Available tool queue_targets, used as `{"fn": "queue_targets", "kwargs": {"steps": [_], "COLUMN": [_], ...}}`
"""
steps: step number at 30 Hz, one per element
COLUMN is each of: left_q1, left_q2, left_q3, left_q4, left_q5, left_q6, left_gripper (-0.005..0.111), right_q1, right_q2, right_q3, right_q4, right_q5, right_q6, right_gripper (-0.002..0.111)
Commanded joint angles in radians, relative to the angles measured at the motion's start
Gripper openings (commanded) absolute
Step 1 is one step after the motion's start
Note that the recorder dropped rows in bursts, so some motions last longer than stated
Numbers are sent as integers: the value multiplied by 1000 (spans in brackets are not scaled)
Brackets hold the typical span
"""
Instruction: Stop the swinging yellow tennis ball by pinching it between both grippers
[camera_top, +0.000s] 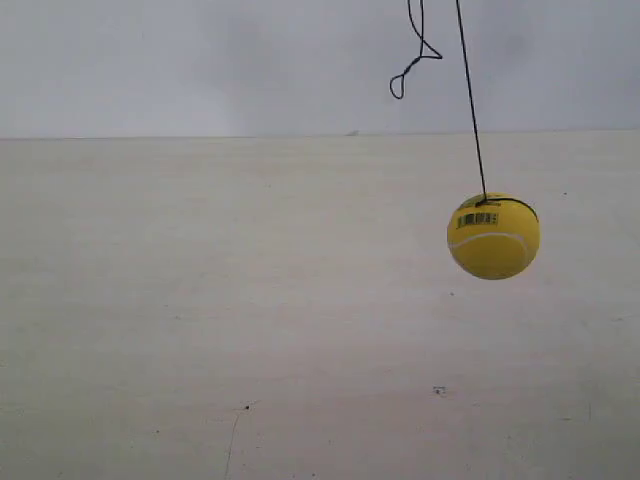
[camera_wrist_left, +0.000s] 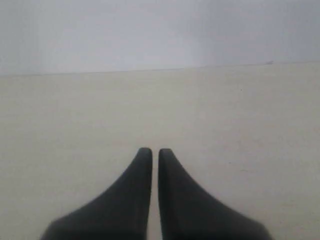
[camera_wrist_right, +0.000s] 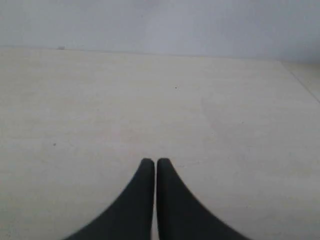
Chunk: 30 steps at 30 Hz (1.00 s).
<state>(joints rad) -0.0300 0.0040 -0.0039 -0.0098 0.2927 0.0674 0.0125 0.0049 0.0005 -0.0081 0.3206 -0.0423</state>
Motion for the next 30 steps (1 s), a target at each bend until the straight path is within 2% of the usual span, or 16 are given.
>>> {"fn": "queue_targets", "kwargs": {"steps": [1,5,6,8,10,12,16,19,22,25,30], "left_q1": [2,2,2,2,2,2,2,2,2,2,2], "left_q2": [-4,-4,-4,-4,-4,-4,38,141,271,417,657], "left_q3": [4,4,4,4,4,4,-29,-85,-156,-224,-264], "left_q4": [18,-31,-31,-31,-31,2,186,359,598,769,879], "left_q5": [-139,-386,-542,-714,-812,-872,-877,-879,-916,-1041,-1259], "left_q6": [19,-50,-78,-220,-359,-526,-656,-830,-981,-1083,-1107], "left_gripper": [5,5,5,5,5,5,5,5,5,5,5], "right_q1": [-4,-4,-4,-4,-4,-4,-4,-4,-4,-4,-4], "right_q2": [-5,-5,-5,-5,-5,-5,-5,62,159,277,448], "right_q3": [0,0,0,0,0,0,-49,-112,-175,-229,-235], "right_q4": [-13,1,2,2,-6,-6,-107,-294,-542,-751,-805], "right_q5": [-186,-419,-524,-668,-739,-791,-763,-761,-765,-798,-886], "right_q6": [-9,73,126,328,480,562,642,782,956,1102,1114], "right_gripper": [0,0,0,0,0,0,0,0,0,0,0]}}
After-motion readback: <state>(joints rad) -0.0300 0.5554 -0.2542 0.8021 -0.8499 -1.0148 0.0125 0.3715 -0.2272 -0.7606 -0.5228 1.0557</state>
